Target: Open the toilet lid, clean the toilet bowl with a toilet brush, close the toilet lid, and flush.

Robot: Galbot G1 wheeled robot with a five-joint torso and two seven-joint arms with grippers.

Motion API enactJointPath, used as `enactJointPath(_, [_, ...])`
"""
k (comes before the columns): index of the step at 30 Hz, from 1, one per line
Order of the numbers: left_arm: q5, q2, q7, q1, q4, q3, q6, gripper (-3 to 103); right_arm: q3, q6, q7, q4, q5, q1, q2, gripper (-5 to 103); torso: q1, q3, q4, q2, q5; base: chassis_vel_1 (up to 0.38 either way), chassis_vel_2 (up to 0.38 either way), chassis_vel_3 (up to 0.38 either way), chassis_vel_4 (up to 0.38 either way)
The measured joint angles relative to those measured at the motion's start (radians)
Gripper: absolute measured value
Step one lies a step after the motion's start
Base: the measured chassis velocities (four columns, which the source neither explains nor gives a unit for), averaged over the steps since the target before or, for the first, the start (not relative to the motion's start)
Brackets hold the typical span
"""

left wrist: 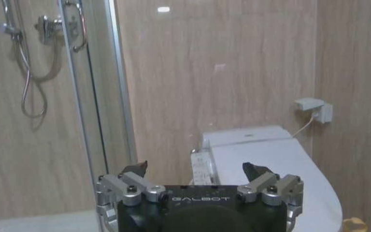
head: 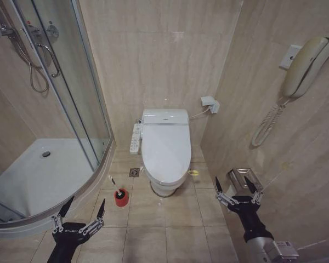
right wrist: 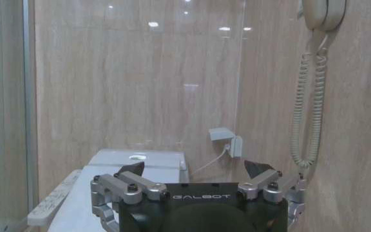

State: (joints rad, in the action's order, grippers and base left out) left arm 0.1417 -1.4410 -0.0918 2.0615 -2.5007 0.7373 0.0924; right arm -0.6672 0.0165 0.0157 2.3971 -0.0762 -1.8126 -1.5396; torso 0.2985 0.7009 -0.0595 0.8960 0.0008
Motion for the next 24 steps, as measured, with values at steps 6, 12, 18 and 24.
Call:
enactJointPath(6, [0.001, 0.002, -0.016, -0.004, 0.0, 0.019, 0.029, 99, 0.0, 0.0, 0.0, 0.0, 0.0, 0.0, 0.0, 100, 0.0, 0.0, 0.0, 0.0, 0.0, 0.0, 0.0, 0.0, 0.0])
enactJointPath(12, [0.0, 0.01, -0.007, -0.007, 0.001, 0.026, 0.018, 99, 0.0, 0.0, 0.0, 0.0, 0.0, 0.0, 0.0, 100, 0.0, 0.0, 0.0, 0.0, 0.0, 0.0, 0.0, 0.0, 0.0])
enactJointPath(18, [0.001, 0.009, 0.002, -0.006, 0.001, 0.021, 0.001, 97, 0.0, 0.0, 0.0, 0.0, 0.0, 0.0, 0.0, 100, 0.0, 0.0, 0.0, 0.0, 0.0, 0.0, 0.0, 0.0, 0.0])
enactJointPath(24, [0.001, 0.009, 0.003, -0.006, 0.001, 0.02, -0.001, 97, 0.0, 0.0, 0.0, 0.0, 0.0, 0.0, 0.0, 100, 0.0, 0.0, 0.0, 0.0, 0.0, 0.0, 0.0, 0.0, 0.0])
